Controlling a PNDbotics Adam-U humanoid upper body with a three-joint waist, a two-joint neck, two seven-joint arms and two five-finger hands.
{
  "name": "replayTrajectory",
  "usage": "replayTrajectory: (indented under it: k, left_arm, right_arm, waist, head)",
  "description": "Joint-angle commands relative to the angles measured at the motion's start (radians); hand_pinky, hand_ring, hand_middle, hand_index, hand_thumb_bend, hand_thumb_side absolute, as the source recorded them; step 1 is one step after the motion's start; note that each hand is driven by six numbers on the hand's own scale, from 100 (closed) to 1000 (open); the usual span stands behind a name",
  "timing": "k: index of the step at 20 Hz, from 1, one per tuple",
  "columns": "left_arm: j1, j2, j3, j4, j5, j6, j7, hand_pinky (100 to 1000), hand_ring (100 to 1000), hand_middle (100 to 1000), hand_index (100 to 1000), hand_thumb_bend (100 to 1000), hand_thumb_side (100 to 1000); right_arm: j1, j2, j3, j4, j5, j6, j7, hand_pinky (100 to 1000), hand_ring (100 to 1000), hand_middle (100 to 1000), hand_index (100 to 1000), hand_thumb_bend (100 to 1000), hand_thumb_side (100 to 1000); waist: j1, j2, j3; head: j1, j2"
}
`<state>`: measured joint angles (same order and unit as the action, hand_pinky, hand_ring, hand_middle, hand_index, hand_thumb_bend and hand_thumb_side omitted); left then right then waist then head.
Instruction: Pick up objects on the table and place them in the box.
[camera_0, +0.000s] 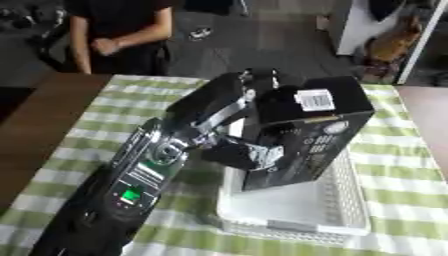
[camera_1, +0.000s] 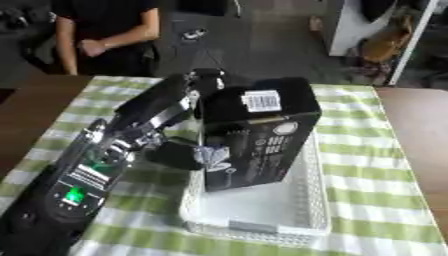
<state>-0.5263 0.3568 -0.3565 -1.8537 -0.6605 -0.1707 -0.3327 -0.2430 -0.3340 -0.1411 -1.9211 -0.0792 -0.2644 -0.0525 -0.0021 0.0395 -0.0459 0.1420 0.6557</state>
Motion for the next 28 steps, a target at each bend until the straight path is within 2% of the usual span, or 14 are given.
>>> replayTrajectory:
  k: [1,4,6,8,28]
  left_arm:
    - [-0.024,0.016,-0.012,0.013,-0.041,-0.067,-0.082,674,760,819,819,719,611]
    - [-0.025,0.009,-0.006,0.039,-0.071,-0.108,-0.127,792,908,946,920,881,726]
    - [-0.028,0.006,0.004,0.045,-0.091,-0.120,-0.125,819,936,974,946,943,772]
    - [-0.030,0.004,0.011,0.048,-0.107,-0.126,-0.114,829,942,980,953,957,797]
    - [-0.031,0.003,0.024,0.038,-0.109,-0.111,-0.072,834,937,976,955,907,800]
  right_arm:
    - [-0.010,-0.006,-0.002,-0.010,-0.004,-0.001,0.004,762,815,854,971,100,734]
    - [-0.008,-0.006,-0.003,-0.009,-0.005,-0.001,0.004,762,815,855,972,100,734]
    - [-0.008,-0.006,-0.003,-0.009,-0.005,-0.001,0.004,762,815,855,972,100,733]
    - [-0.007,-0.006,-0.003,-0.009,-0.005,-0.001,0.004,763,816,855,972,100,732]
    - [-0.005,-0.007,-0.004,-0.008,-0.006,-0.002,0.005,763,816,855,972,100,733]
  waist:
    - [-0.001,-0.012,-0.001]
    - [-0.002,-0.012,0.000]
    - [-0.002,-0.012,0.002]
    - [-0.002,-0.012,0.002]
    - [-0.003,-0.012,0.006]
  head:
    - [0.014,0.000]
    - [0.015,0.001]
    - [0.014,0.002]
    - [0.014,0.002]
    - [0.013,0.003]
